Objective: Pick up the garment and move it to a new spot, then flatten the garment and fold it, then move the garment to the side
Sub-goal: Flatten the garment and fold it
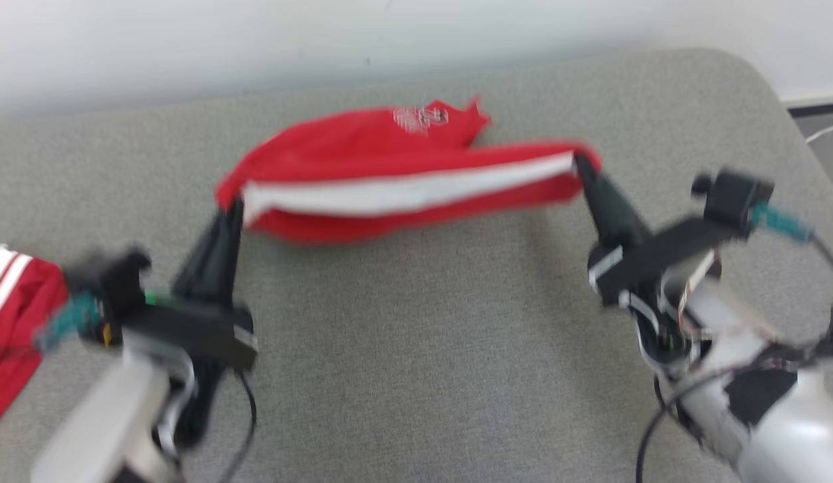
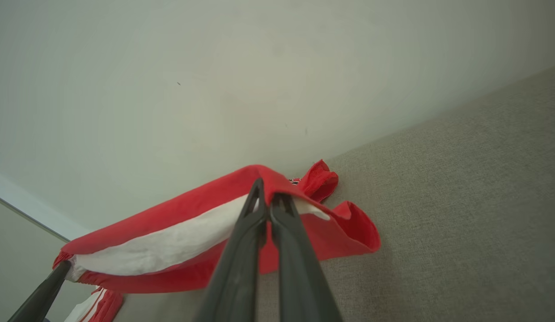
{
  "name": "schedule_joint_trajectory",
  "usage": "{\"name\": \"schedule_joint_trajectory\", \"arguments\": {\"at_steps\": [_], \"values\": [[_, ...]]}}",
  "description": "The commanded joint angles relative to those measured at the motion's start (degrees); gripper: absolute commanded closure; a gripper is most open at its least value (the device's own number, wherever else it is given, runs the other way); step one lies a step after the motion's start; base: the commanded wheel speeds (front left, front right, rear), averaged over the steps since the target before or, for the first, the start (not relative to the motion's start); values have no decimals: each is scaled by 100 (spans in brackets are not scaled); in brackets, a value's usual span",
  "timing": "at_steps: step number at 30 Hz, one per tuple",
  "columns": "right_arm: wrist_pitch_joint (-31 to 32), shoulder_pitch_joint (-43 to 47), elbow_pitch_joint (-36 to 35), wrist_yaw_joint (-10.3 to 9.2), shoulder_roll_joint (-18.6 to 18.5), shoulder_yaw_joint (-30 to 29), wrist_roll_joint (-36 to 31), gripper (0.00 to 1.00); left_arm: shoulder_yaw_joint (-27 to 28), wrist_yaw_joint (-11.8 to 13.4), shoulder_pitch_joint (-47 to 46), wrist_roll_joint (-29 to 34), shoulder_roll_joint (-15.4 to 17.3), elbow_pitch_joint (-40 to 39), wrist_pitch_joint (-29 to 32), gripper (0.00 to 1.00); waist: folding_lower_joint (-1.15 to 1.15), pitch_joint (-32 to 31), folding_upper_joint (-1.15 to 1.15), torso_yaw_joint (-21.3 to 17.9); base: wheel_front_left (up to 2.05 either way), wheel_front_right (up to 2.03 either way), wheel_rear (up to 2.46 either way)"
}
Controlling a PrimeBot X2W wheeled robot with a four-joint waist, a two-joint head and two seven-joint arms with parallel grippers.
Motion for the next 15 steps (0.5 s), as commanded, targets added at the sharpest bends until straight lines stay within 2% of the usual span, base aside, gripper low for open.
{"name": "schedule_joint_trajectory", "arguments": {"at_steps": [1, 7, 10, 11, 15], "values": [[-37, 308, -178, 5, -121, 48, 18, 100, 87, 106, 443, -53, 49, -277, -35, 100, 1, -258, 1, 24, 0, 0, 0], [-73, 1474, -813, 5, -562, 215, 69, 100, 92, 452, 1911, 155, 160, -1050, -36, 100, 1, -537, 1, 130, 0, 0, 0], [-69, 2015, -1066, 5, -767, 218, 112, 100, 108, 593, 2500, 238, 169, -1153, -36, 100, 1, -722, 1, 193, 0, 0, 0], [-51, 2372, -1222, 5, -885, 196, 196, 100, 119, 644, 2909, 207, 80, -1189, -36, 100, 1, -858, 1, 239, 0, 0, 0], [75, 3025, -1548, 5, -1173, 146, 311, 100, 170, 709, 3562, 317, 23, -1170, -36, 100, 1, -1140, 1, 356, 0, 0, 0]]}}
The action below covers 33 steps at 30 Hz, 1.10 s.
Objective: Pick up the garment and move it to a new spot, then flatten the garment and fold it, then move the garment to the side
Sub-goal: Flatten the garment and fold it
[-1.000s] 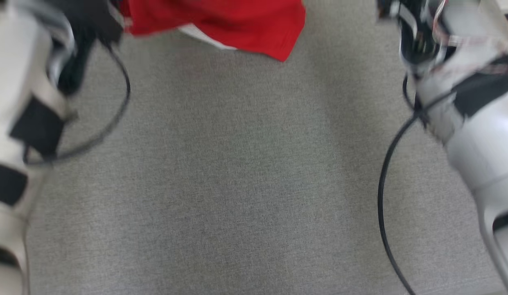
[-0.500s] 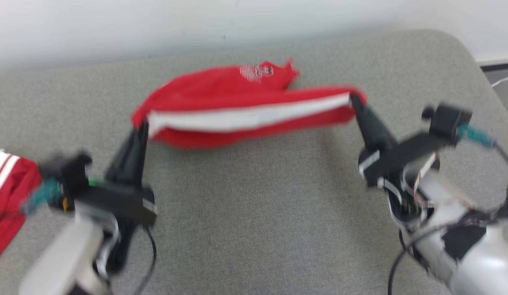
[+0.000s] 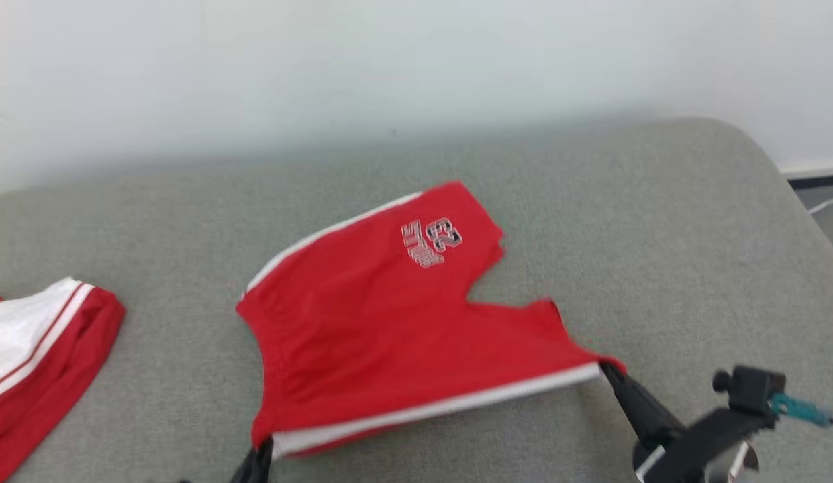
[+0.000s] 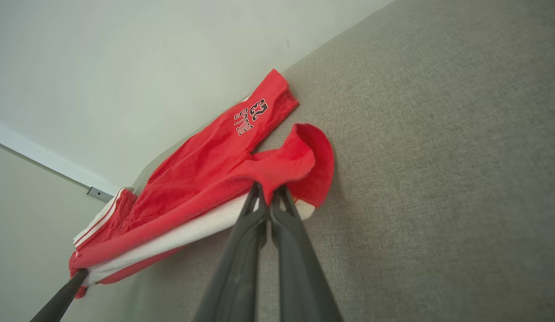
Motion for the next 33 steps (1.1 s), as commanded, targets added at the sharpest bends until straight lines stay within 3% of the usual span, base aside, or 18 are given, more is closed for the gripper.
{"name": "schedule_joint_trajectory", "arguments": {"at_steps": [1, 10, 15, 19, 25, 33], "values": [[54, 317, -109, 5, -167, -59, 81, 100, 18, 16, 279, 103, 26, 33, -36, 100, 2, -330, 1, 199, 0, 0, 0], [412, 1395, -764, 4, -530, -195, 247, 100, 66, 27, 882, 319, -46, 56, -37, 100, 2, -419, 1, 474, 0, 0, 0], [470, 1620, -959, 4, -510, -468, 63, 100, 170, -70, 930, 402, -129, 108, -37, 100, 2, -346, 1, 571, 0, 0, 0], [309, 1459, -1162, 5, -256, -907, -7, 100, 254, -179, 681, 588, -224, 66, -37, 100, 2, -260, 1, 620, 0, 0, 0], [475, 608, -711, 4, -42, -1346, -937, 100, 393, -356, 38, 809, -329, 140, -37, 100, 2, -59, 1, 690, 0, 0, 0], [1052, -1231, 484, 4, 862, -1525, -1725, 100, 588, -540, -1118, 840, -398, 686, 35, 100, 2, 410, 1, 748, 0, 0, 0]]}}
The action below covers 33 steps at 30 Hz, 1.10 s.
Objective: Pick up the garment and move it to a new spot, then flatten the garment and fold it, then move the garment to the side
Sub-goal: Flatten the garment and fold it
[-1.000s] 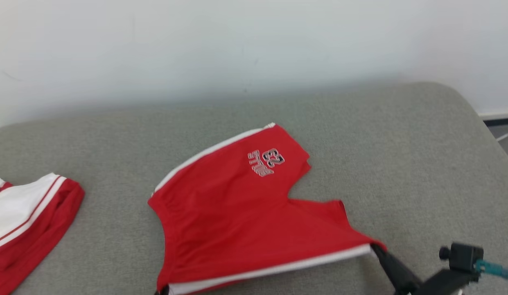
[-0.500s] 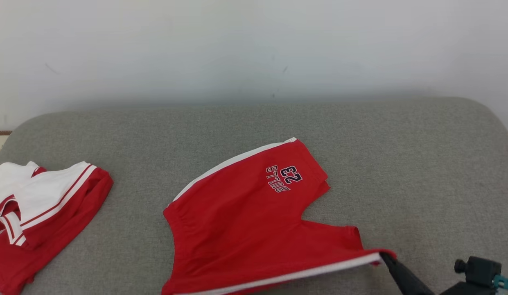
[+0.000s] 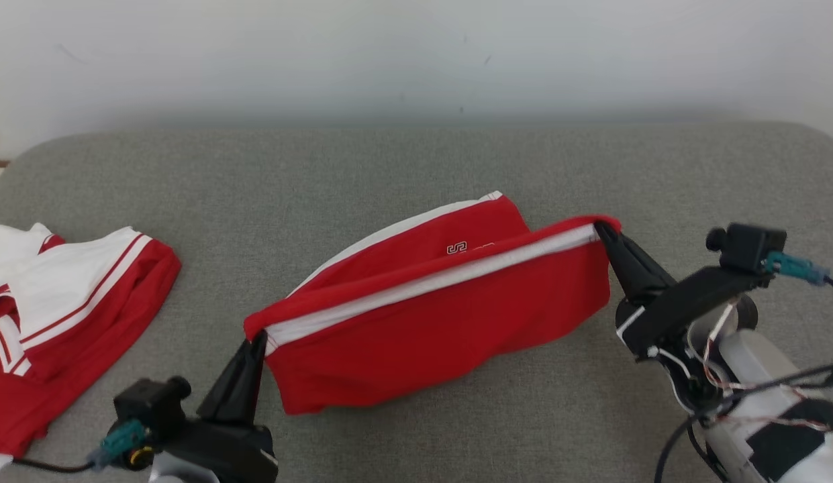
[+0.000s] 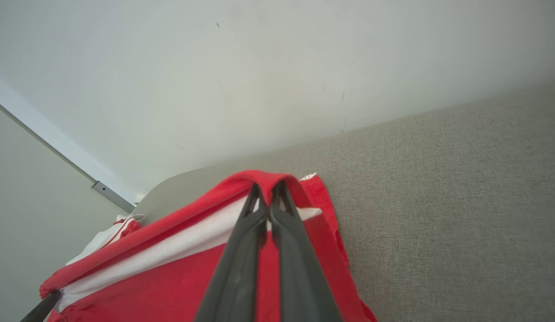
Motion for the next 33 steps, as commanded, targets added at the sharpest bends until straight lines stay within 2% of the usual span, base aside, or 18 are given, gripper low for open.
{"name": "schedule_joint_trajectory", "arguments": {"at_steps": [1, 6, 11, 18, 27, 28, 29, 30, 31, 32, 33], "values": [[51, -260, 187, 4, 47, -13, -114, 100, 24, -38, -185, 11, 15, 110, 20, 100, -1, 248, 0, 68, 0, 0, 0], [283, -1355, 1141, 5, 513, 146, -259, 100, 19, -230, -981, 69, -56, 624, 94, 100, -1, 658, 0, 157, 0, 0, 0], [250, -2254, 2128, 5, 880, 270, -240, 100, -49, -381, -1653, 164, -173, 1152, 92, 100, -1, 1111, 0, 224, 0, 0, 0], [48, -3072, 3169, 5, 1115, 564, -267, 100, -180, -550, -2333, 303, -425, 1754, 26, 100, -1, 1615, 0, 355, 0, 0, 0], [-311, -3456, 3777, 5, 1276, 871, -139, 100, -168, -670, -2718, 464, -639, 2202, -54, 100, -1, 1846, 0, 419, 0, 0, 0], [-335, -3466, 3803, 5, 1278, 910, -122, 87, -156, -670, -2724, 478, -656, 2246, -61, 100, -1, 1846, 0, 424, 0, 0, 0], [-363, -3471, 3834, 5, 1283, 950, -90, 51, -138, -685, -2724, 487, -672, 2281, -63, 100, -1, 1839, 0, 430, 0, 0, 0], [-374, -3457, 3859, 5, 1289, 987, -45, 0, -126, -699, -2711, 505, -683, 2303, -60, 100, -1, 1824, 0, 437, 0, 0, 0], [-392, -3445, 3879, 5, 1282, 1024, -7, 0, -105, -698, -2692, 529, -695, 2322, -64, 56, -1, 1805, 0, 442, 0, 0, 0], [-421, -3436, 3890, 5, 1263, 1052, 41, 0, -72, -697, -2660, 539, -708, 2316, -66, 0, -1, 1779, 0, 444, 0, 0, 0], [-427, -3421, 3892, 5, 1239, 1083, 87, 0, -49, -702, -2612, 568, -717, 2305, -68, 0, -1, 1754, 0, 448, 0, 0, 0]]}}
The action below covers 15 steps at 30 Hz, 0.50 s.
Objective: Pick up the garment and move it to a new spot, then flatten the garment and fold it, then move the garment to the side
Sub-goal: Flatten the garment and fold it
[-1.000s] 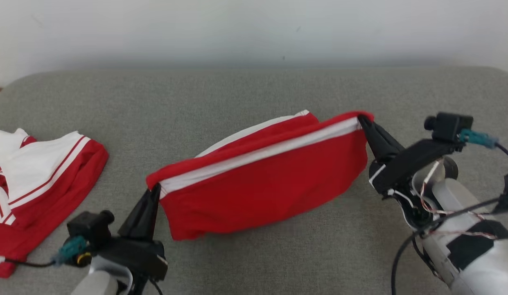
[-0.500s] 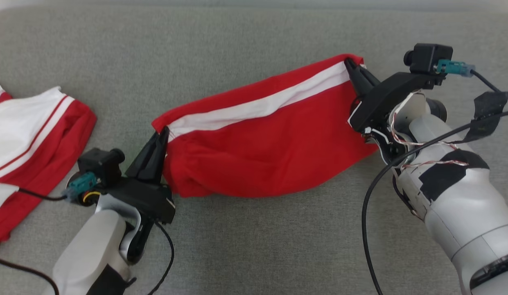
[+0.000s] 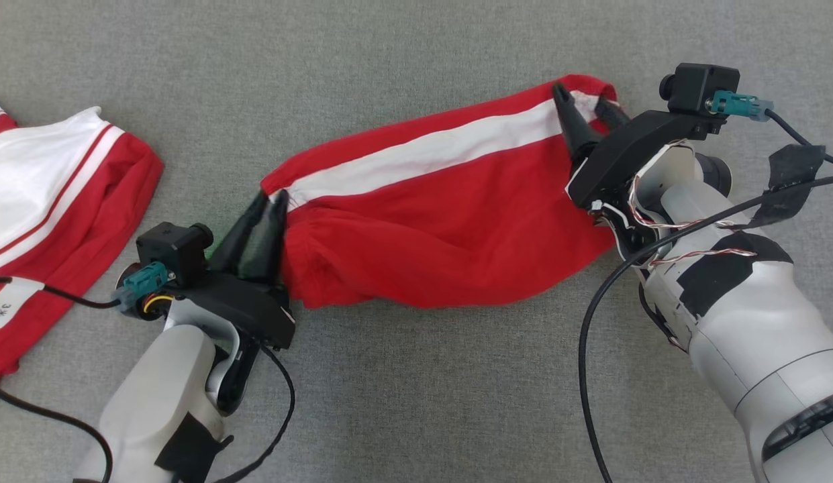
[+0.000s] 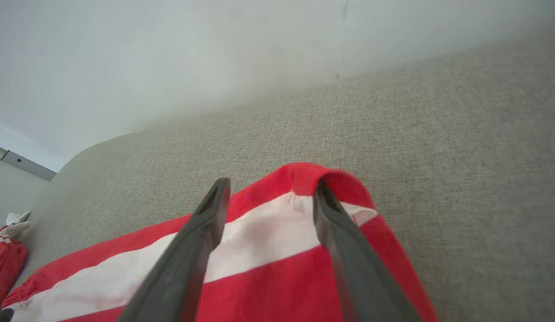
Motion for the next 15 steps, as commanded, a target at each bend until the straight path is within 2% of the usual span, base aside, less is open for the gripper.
{"name": "schedule_joint_trajectory", "arguments": {"at_steps": [1, 7, 15], "values": [[-40, 35, 4, 5, -47, 61, 87, 0, 44, -17, 142, 121, 2, -15, -35, 0, -1, -72, -1, 7, 0, 0, 0], [-230, 251, -131, 5, -252, 243, 317, 0, 259, 52, 569, 293, 41, -340, -38, 0, -1, -340, -1, 7, 0, 0, 0], [-527, 796, -455, 5, -591, 452, 599, 0, 773, 310, 1536, 557, 123, -1264, -38, 0, -1, -808, -1, -50, 0, 0, 0]]}}
